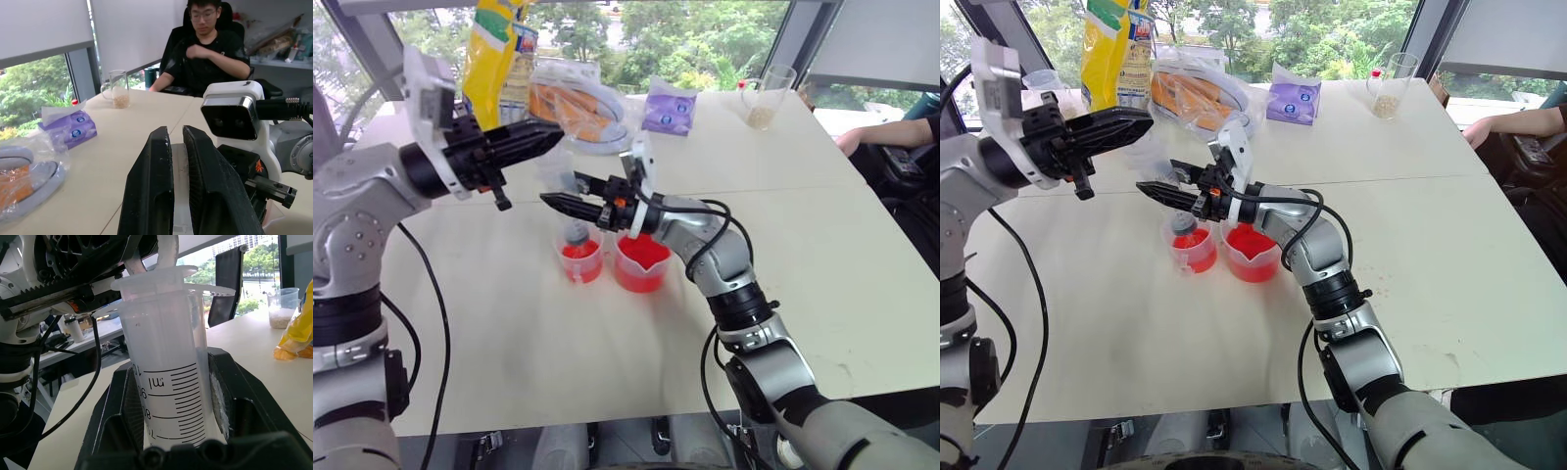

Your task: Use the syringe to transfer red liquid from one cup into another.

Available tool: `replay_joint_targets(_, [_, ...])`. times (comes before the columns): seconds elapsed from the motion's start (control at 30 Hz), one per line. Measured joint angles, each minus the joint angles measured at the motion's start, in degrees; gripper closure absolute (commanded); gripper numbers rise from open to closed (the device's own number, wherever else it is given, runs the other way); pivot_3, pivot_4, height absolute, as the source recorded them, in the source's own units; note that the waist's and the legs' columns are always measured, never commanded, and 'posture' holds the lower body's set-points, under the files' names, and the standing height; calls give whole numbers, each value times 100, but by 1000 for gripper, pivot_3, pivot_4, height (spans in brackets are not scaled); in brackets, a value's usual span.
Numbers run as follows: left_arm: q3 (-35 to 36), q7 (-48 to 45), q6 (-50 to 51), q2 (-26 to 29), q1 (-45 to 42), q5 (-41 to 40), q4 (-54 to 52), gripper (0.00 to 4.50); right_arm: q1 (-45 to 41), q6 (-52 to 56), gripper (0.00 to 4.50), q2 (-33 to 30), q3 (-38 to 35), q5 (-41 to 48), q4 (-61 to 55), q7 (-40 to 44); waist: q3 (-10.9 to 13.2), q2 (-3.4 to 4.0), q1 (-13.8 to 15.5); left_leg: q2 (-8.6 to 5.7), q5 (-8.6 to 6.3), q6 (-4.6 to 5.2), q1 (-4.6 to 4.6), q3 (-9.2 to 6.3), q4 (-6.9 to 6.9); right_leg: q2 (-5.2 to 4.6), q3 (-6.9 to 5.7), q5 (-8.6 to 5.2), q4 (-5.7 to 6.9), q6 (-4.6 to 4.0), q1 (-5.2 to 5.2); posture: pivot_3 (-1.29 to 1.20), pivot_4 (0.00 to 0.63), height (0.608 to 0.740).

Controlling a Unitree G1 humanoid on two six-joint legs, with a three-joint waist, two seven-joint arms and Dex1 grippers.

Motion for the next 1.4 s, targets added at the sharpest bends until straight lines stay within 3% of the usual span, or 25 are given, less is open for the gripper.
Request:
replay_joint_targets(0.2, [-18,-2,191,65,-20,-61,190,112,-6,-2,3030,10,-293,124,-203,-147,2,1,-2,1,0,0,-1,0,-2,0,-1,0,-1,0,-3,0,150,740])
replay_joint_targets(0.43, [388,-66,407,335,-30,-394,410,45,-46,23,3030,66,-360,174,-399,-269,1,1,-15,3,0,0,-2,0,-4,1,-1,0,0,0,-6,0,150,740])
replay_joint_targets(0.7, [683,-181,386,552,577,-445,144,45,-328,744,3030,-225,-689,461,-453,-641,2,1,12,5,0,0,-4,0,-3,-9,-1,0,-3,-1,-4,0,150,740])
replay_joint_targets(0.9, [568,-255,274,348,1081,-448,-289,45,-1795,2516,3030,-1743,-1918,849,-187,-1702,3,2,29,3,-3,4,-7,-1,-5,-15,-3,-1,-10,-4,-4,0,150,740])
replay_joint_targets(1.1, [564,-216,256,241,1177,-485,-521,45,-1898,4462,3030,-3096,-1803,555,625,-2069,4,3,-16,0,-7,12,-7,10,-15,-10,1,-2,-11,-4,-13,0,150,740])
replay_joint_targets(1.4, [558,-152,253,154,1284,-491,-661,45,-1018,5917,3030,-3384,-1220,276,705,-2204,4,3,10,1,-8,14,-12,10,-11,-6,3,-1,-12,-2,-14,0,150,740])
